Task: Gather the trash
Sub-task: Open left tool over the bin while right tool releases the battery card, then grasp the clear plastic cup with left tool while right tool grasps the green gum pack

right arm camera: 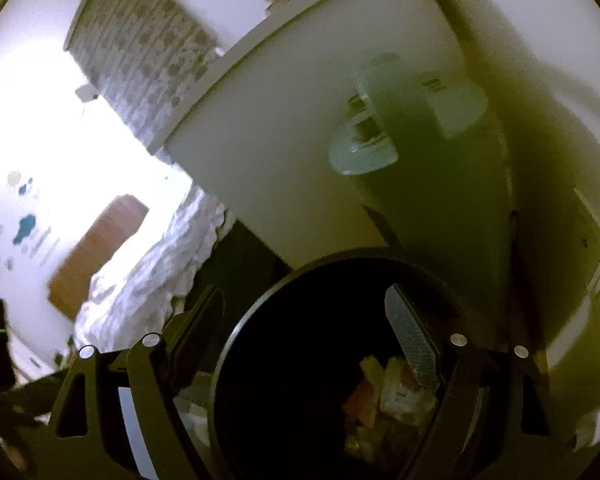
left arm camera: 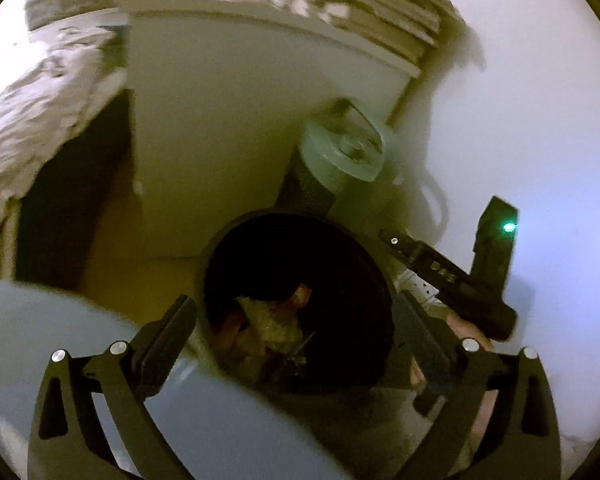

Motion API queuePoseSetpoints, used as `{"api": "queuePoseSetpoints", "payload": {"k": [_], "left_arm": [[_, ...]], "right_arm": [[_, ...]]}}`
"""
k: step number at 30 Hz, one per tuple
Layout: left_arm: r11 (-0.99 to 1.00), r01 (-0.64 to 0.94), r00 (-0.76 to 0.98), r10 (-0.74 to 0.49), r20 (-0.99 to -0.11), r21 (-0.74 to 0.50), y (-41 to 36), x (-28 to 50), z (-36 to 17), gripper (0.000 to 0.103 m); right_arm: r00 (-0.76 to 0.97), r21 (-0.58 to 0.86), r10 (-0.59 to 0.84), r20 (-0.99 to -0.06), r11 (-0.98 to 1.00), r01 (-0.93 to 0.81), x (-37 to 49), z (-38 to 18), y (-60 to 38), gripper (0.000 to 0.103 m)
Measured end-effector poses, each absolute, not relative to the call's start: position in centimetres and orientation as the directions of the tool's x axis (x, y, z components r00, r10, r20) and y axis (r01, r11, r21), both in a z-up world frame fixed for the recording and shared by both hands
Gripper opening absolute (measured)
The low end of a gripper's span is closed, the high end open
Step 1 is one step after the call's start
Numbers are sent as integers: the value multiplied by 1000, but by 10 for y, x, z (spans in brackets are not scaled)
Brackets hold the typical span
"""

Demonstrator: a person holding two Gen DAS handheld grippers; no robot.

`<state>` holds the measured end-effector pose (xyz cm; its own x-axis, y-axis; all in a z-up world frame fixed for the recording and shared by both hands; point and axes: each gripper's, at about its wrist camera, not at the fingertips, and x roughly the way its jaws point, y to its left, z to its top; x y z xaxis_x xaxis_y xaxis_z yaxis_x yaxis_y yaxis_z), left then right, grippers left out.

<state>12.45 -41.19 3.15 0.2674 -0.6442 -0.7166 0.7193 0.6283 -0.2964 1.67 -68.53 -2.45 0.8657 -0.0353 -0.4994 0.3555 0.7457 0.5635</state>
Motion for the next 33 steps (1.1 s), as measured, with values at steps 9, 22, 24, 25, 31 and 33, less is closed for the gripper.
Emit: {"api": "queuePoseSetpoints", "payload": {"k": [9,22,24,25,31,33], "left_arm": [[822,522,480,-503,-719,-226,-219,93,36,98],[926,372,509,-256,-822,-57,-103,100,-38,97],[924,381,523,-252,-814,-42,-103,103,-42,96],[922,386,534,-240,-810,-19,-106,104,-44,92],[917,395,575,-209,-791,45,-106,110,-43,58],[920,389,583,-203,-787,50,-102,111,-42,47]], "right_arm": [[840,420,99,-533,893,160,26,-10,-593,83],[593,191,411,-692,897,-399,22,15,-326,93],[558,130,386,-735,887,-443,28,10,-298,93],[544,109,369,-753,886,-450,30,6,-288,93],[490,59,297,-820,894,-443,49,-15,-250,93],[480,62,290,-828,898,-436,54,-21,-246,91]]}}
